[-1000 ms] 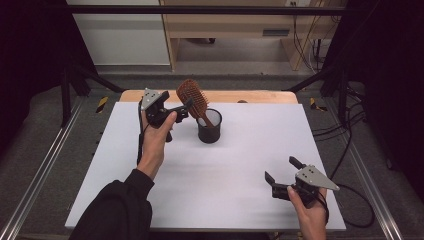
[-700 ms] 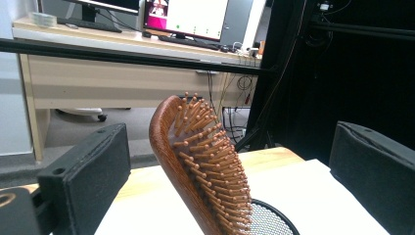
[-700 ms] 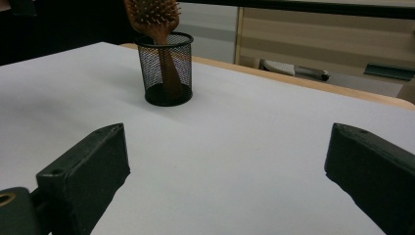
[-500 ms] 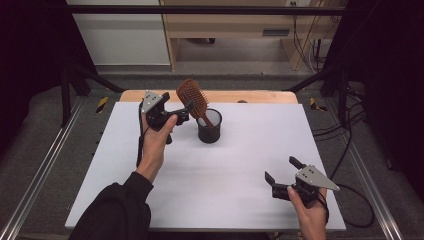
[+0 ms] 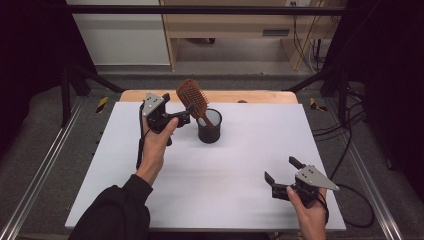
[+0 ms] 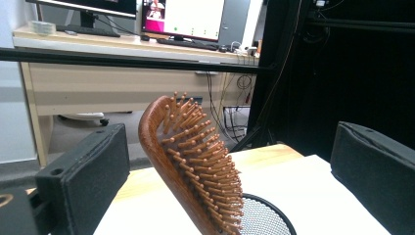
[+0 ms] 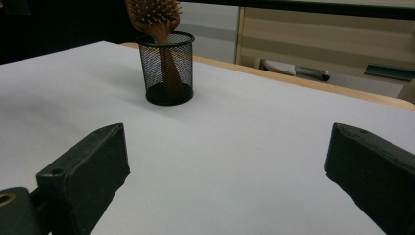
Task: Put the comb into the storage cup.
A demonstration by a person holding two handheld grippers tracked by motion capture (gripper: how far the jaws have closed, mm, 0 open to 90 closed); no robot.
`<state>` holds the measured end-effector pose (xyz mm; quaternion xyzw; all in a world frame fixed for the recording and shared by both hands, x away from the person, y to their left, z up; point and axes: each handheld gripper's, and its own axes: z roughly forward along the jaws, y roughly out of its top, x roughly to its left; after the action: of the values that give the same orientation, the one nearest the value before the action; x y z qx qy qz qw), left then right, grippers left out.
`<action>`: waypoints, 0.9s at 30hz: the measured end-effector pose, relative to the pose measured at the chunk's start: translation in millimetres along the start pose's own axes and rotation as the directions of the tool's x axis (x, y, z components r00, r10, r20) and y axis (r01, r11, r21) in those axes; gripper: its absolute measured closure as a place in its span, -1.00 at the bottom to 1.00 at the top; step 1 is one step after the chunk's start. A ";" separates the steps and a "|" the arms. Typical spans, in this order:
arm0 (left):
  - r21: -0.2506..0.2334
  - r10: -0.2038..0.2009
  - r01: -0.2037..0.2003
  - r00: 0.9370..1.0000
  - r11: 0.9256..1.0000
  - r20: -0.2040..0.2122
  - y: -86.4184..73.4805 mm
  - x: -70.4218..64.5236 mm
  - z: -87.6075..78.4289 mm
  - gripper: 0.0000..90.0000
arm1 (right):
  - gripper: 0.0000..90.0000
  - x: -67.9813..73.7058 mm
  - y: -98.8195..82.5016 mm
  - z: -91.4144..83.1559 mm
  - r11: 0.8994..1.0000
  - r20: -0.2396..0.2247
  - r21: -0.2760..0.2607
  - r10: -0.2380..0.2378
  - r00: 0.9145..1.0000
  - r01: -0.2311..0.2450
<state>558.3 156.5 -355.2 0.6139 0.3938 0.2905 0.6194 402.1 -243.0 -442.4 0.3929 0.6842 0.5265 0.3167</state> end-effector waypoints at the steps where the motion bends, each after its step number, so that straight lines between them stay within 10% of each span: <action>1: 0.000 -0.001 0.001 1.000 1.000 0.000 -0.3 0.1 -0.3 -0.97 | -0.94 0.0 0.0 0.0 1.000 0.000 0.000 0.000 1.000 0.000; 27: -0.006 0.046 -0.046 0.999 0.999 0.025 10.3 1.0 -13.8 -0.97 | -0.94 0.6 -0.1 0.6 1.000 -0.002 0.002 -0.005 1.000 0.005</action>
<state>548.4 165.6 -344.3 0.6247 0.3708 0.2981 0.6192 402.3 -242.2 -442.7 0.3913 0.6859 0.5254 0.3169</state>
